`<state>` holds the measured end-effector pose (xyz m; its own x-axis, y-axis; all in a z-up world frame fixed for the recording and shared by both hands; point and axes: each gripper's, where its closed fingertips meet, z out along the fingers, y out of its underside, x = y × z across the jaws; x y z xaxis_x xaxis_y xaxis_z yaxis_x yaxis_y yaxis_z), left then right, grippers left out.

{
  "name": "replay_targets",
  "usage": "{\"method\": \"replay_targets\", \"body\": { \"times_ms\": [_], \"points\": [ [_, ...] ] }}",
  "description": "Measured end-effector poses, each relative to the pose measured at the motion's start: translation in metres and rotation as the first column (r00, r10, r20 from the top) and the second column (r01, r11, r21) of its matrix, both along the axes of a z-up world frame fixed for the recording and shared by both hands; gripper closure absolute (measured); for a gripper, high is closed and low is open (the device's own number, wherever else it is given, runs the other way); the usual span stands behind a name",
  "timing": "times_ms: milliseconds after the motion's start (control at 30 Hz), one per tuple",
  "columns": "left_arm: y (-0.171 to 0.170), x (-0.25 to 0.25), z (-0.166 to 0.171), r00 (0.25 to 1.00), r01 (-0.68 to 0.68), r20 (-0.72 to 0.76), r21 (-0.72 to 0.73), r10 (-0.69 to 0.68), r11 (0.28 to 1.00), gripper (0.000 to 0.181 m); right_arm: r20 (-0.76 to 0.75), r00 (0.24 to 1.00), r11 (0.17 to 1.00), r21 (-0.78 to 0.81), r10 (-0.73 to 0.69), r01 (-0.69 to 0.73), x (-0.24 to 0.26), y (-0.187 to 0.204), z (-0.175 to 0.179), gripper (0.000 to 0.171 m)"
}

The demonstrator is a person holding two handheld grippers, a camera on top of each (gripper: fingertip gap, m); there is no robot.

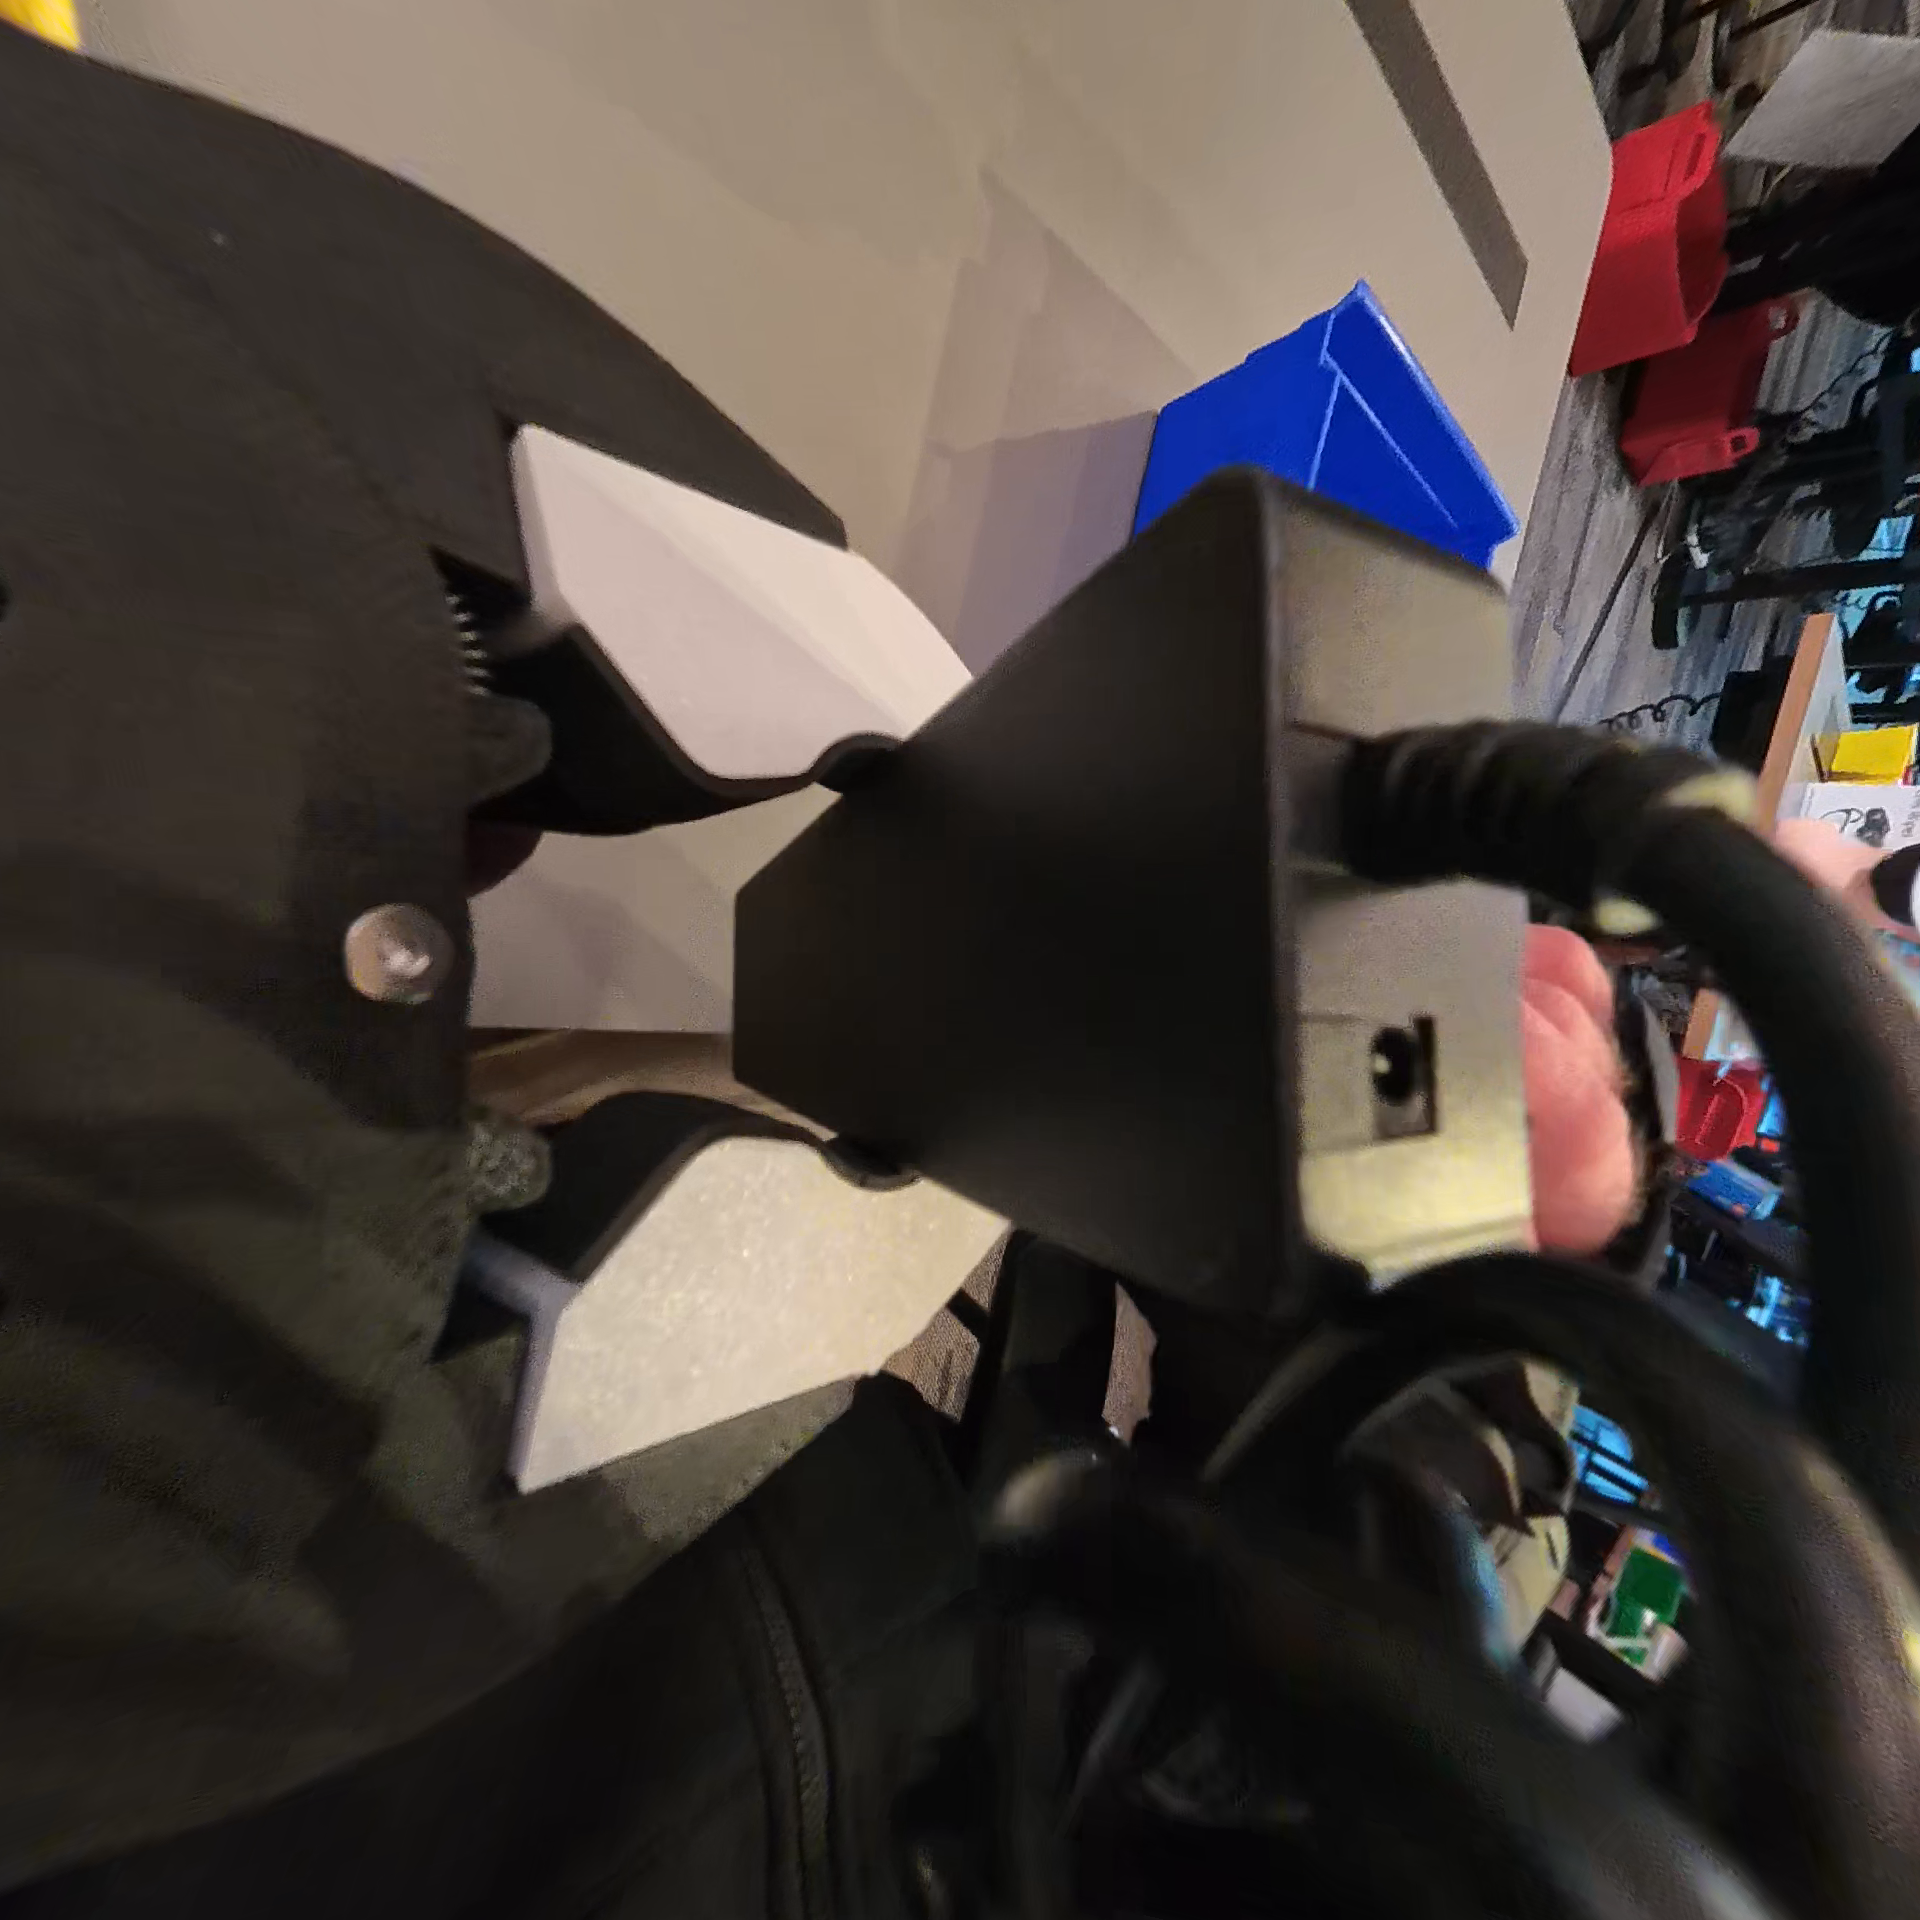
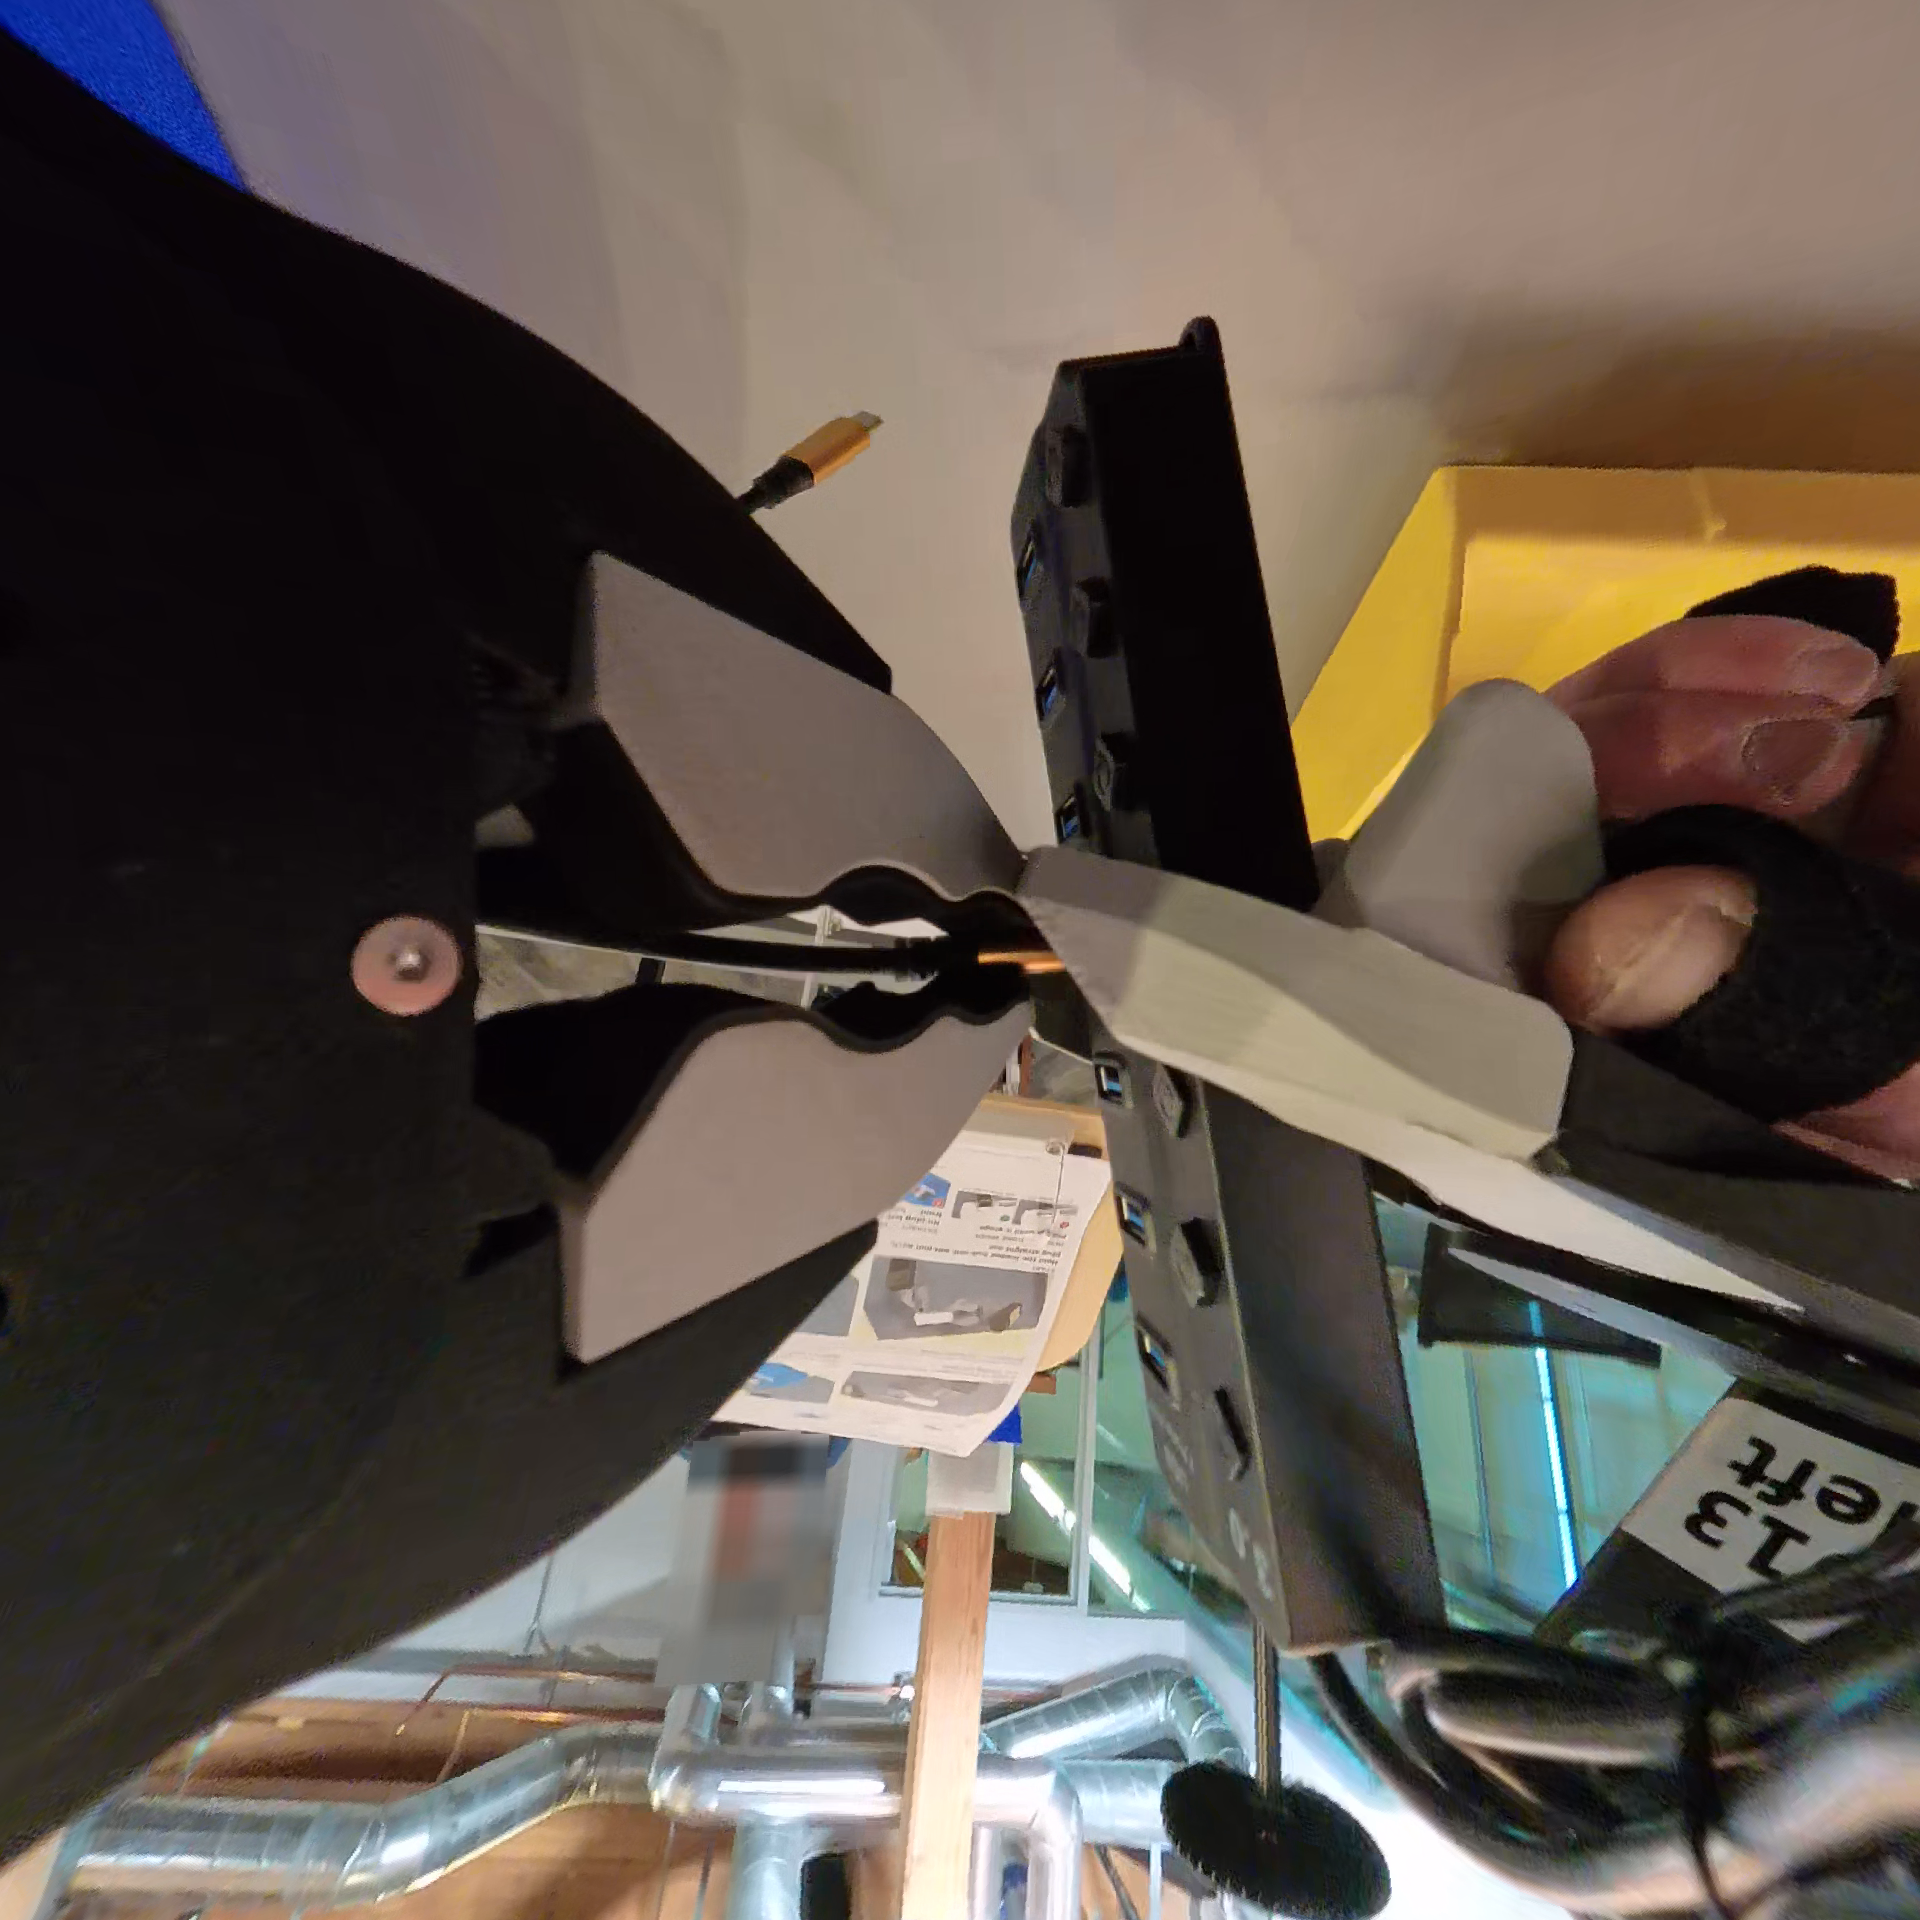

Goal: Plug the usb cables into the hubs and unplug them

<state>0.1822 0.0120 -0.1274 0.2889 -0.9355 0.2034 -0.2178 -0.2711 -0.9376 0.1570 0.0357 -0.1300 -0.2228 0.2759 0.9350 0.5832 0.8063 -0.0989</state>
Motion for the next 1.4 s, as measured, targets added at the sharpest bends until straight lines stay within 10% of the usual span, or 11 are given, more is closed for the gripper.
{"method": "replay_targets", "body": {
  "times_ms": [600,1033,1400],
  "points": [
    [-0.02,0.027,0.002,0.997,0.075,-0.018,-0.008,-0.076,0.997,0.117,0.163,0.986,0.995,0.1,-0.022,0.006,0.034,-0.017,0.009,0.164],
    [0.014,-0.017,-0.004,0.987,-0.096,-0.128,0.049,0.102,0.994,0.117,-0.036,0.966,0.939,-0.246,-0.256,0.239,0.132,0.047,0.062,0.164],
    [0.016,-0.023,-0.002,0.986,-0.105,-0.122,0.064,0.112,0.992,0.117,-0.293,0.719,0.696,-0.623,-0.63,0.356,0.231,0.11,0.033,0.164]
  ]
}}
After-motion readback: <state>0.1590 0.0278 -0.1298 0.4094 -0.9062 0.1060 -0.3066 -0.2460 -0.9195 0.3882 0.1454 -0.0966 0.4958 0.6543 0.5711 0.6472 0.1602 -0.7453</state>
